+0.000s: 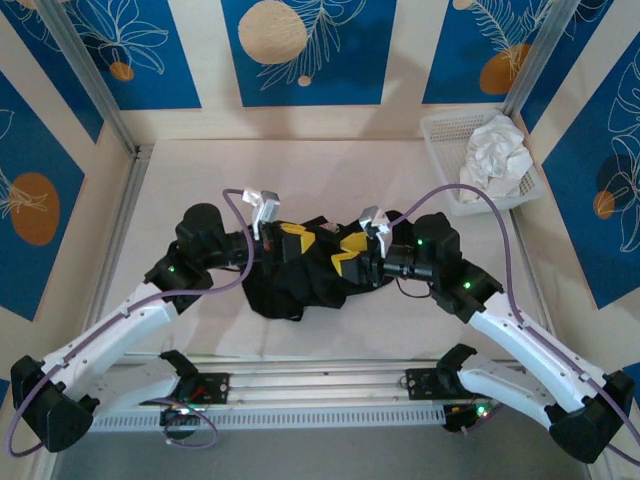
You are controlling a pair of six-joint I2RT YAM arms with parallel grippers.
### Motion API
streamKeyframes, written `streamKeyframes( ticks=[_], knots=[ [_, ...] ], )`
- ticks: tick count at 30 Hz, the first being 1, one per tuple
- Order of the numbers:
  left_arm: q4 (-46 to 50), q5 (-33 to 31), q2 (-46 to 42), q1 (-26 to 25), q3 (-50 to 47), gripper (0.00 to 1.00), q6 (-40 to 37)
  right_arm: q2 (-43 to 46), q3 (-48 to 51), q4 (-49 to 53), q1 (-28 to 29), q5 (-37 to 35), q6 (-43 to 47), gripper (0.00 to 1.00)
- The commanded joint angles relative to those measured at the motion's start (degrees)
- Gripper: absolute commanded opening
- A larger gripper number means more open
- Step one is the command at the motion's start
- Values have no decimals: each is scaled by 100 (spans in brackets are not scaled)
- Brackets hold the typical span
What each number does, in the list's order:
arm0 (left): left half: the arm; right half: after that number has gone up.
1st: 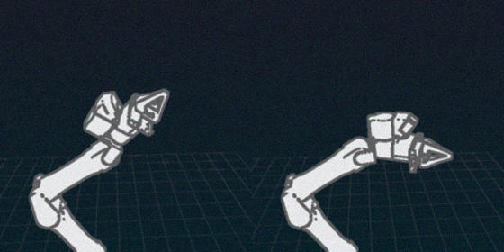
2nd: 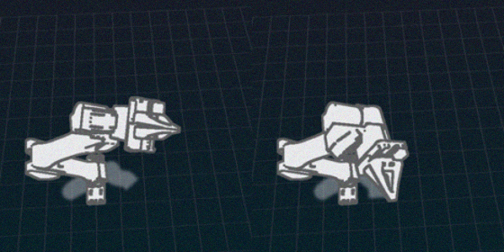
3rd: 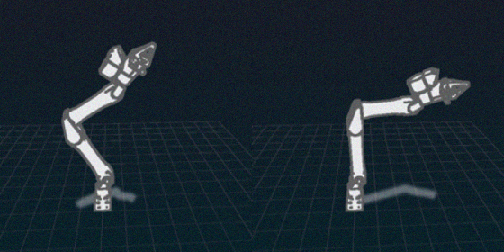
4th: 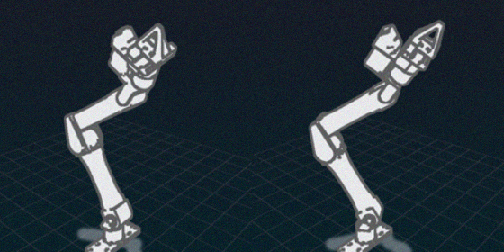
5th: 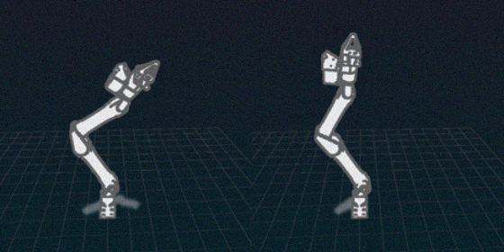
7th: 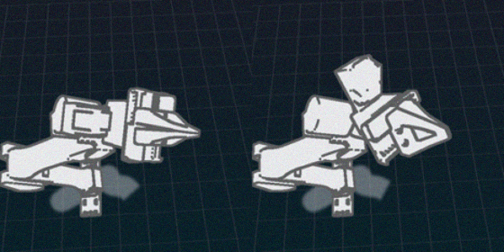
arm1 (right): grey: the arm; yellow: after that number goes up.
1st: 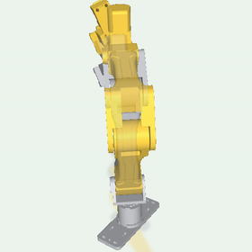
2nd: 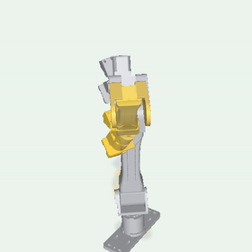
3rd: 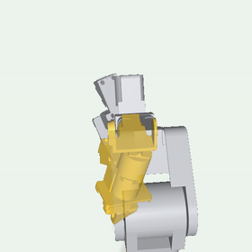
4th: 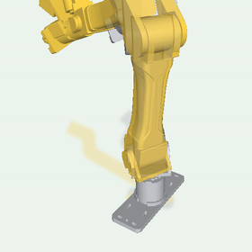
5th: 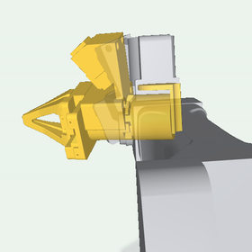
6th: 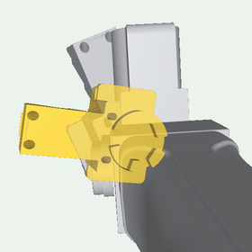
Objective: Fold the inside-out t-shirt
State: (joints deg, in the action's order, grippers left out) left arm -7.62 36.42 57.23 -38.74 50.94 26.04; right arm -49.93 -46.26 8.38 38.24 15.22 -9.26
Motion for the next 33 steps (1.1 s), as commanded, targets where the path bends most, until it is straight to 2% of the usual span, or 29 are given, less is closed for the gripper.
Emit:
streamKeyframes(
  ticks=[1,6,9,12,13,18,23,26,33],
  knots=[
    [-56,102,-25,59,65,0,-55,-137,-257,-79,114,-588,295,46],
    [49,30,-48,60,65,0,-124,-236,-380,-147,127,-1332,274,36],
    [113,-55,-85,68,65,0,-137,-267,-398,-170,140,-1340,293,29],
    [185,-220,-133,109,41,0,-143,-244,-406,-147,149,-1080,302,4],
    [211,-283,-156,132,26,0,-153,-215,-413,-136,149,-951,293,0],
    [581,-793,-324,387,-71,1,-204,-186,-562,-259,140,196,-53,0],
    [1618,-2058,-528,660,-179,5,-183,-596,-548,-1270,204,1005,-1153,0],
    [2296,-2814,-636,680,-232,9,-306,-983,-550,-1887,392,1005,-1633,0],
    [3198,-3170,-886,676,-271,24,-533,-1764,-852,-2311,866,327,-1958,0]
  ],
)
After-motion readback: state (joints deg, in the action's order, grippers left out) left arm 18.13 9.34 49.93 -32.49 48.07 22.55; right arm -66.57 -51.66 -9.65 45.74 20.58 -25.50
